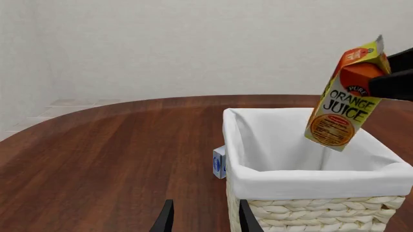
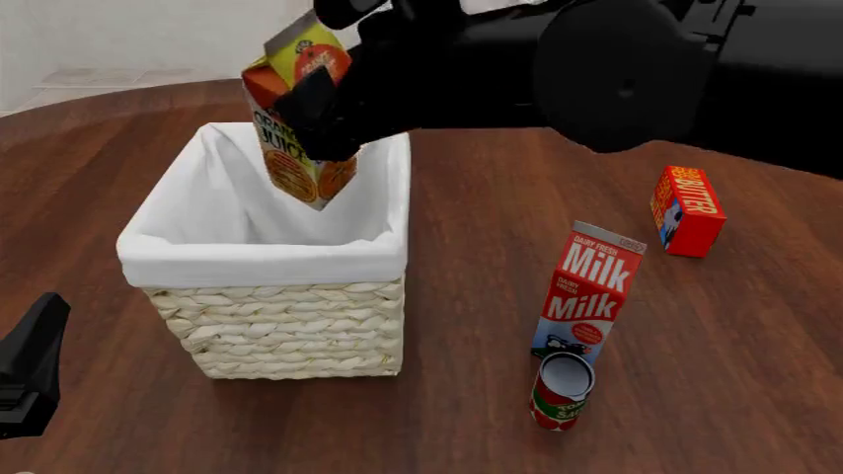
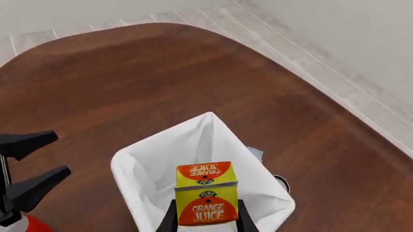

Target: Pick up the orange juice, and put it in the basket.

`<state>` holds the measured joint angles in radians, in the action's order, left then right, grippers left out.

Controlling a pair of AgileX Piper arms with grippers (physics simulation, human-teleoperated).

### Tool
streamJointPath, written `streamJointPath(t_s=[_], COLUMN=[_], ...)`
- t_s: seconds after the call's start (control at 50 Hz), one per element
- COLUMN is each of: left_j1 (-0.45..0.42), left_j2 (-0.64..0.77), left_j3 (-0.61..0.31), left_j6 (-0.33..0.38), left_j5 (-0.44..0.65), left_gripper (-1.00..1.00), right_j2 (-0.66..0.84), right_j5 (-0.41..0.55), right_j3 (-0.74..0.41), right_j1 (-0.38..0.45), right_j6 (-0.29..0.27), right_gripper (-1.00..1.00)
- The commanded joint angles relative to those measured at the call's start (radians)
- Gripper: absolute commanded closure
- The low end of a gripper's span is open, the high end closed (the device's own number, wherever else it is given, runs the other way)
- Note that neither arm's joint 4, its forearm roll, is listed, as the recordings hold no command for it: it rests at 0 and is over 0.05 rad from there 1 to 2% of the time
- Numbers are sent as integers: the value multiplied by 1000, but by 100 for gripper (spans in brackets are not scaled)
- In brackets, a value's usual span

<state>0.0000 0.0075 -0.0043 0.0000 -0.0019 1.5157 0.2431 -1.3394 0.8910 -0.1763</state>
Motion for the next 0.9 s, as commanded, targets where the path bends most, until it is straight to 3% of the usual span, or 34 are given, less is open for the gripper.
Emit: streamJointPath(t_s=[0.02,0.9], left_j1=[0,0], left_j2=[0,0], left_j3=[0,0], left_j6=[0,0], left_j5=[0,0], left_gripper=[-100,-100], right_j2=[62,182], right_j5=[-34,-105], right_j3=[-16,43], right_j1=[3,-7], right_j6=[30,73], right_gripper=[100,100])
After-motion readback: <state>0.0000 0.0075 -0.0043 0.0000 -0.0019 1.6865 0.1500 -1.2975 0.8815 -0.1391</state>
